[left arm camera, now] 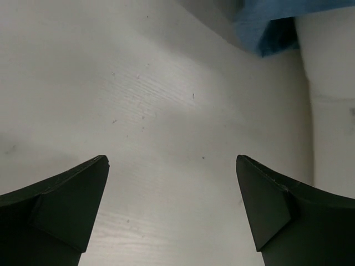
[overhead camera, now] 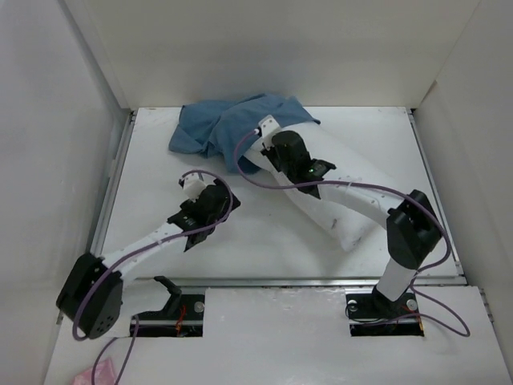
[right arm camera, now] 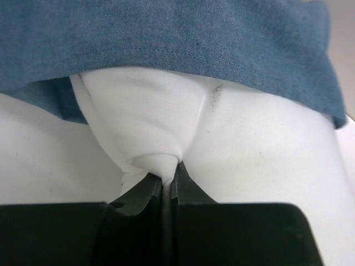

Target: Put the pillow into the pillowcase

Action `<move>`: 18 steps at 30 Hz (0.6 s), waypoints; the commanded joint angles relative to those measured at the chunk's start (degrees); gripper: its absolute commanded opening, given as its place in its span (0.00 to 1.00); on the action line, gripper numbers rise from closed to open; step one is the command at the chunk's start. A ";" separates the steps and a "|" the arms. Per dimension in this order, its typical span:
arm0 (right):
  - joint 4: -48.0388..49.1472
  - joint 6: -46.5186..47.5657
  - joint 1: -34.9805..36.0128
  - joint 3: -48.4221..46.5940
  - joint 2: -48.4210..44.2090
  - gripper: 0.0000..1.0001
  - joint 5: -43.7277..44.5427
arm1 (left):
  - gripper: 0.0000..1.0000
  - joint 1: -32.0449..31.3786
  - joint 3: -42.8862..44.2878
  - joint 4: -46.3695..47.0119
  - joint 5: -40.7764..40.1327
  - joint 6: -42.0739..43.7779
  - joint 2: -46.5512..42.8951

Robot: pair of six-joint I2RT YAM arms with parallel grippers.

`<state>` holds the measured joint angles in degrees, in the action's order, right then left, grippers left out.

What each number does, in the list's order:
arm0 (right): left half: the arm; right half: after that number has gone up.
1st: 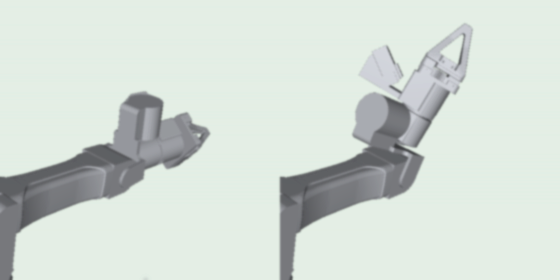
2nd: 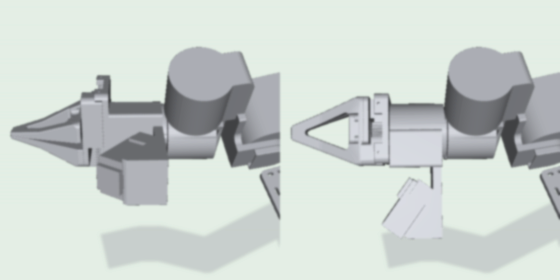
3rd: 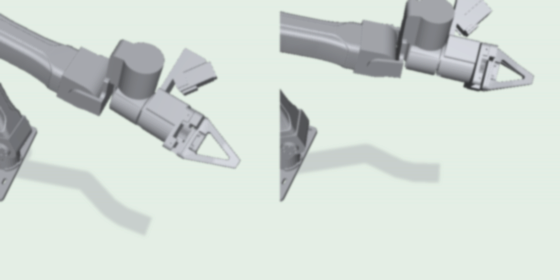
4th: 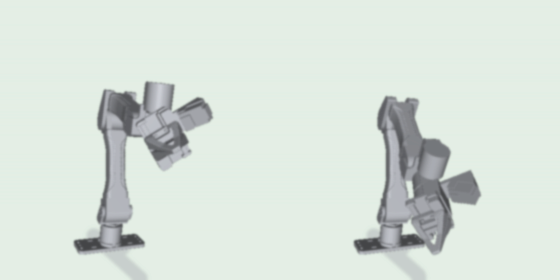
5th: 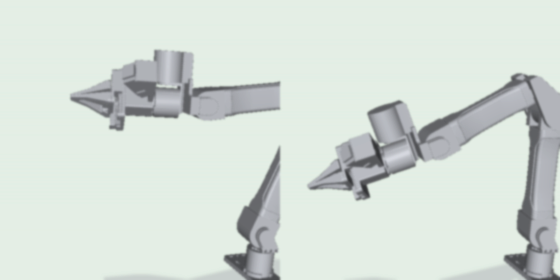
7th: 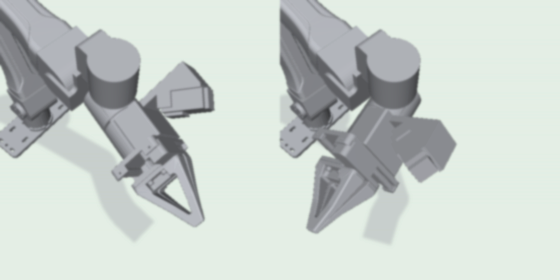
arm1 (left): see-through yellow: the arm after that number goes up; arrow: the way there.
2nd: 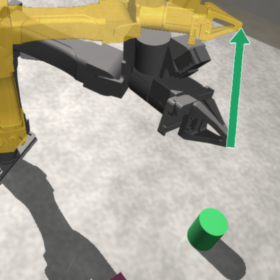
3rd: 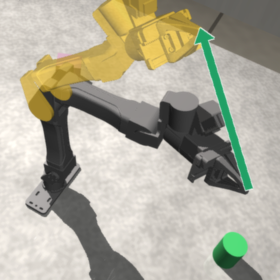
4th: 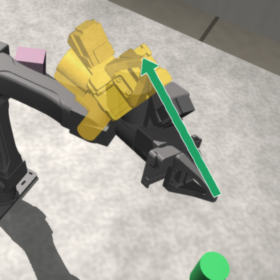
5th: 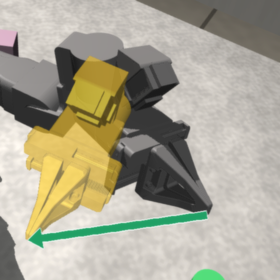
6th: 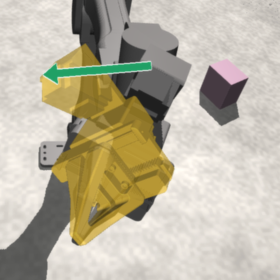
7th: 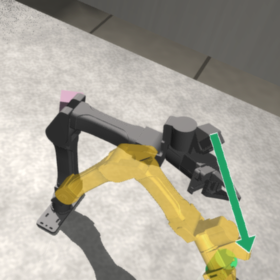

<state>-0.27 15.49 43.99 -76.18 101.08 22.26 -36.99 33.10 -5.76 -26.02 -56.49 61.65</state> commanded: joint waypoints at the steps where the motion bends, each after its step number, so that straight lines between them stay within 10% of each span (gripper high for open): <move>1: -0.60 -3.88 -1.36 -5.80 -5.28 0.00 -3.45 | 1.00 0.25 3.01 12.69 -3.32 4.63 7.92; 11: -6.75 -7.58 -4.52 -13.19 -4.05 0.00 -6.97 | 1.00 1.31 9.95 39.05 -5.36 13.32 21.66; 18: -7.29 -9.15 -6.27 -14.26 -4.57 0.00 -11.70 | 1.00 4.82 19.63 30.28 -9.40 13.59 29.32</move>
<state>-12.36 8.16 38.72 -85.80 98.50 13.80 -33.67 50.09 24.01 -32.58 -44.88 90.94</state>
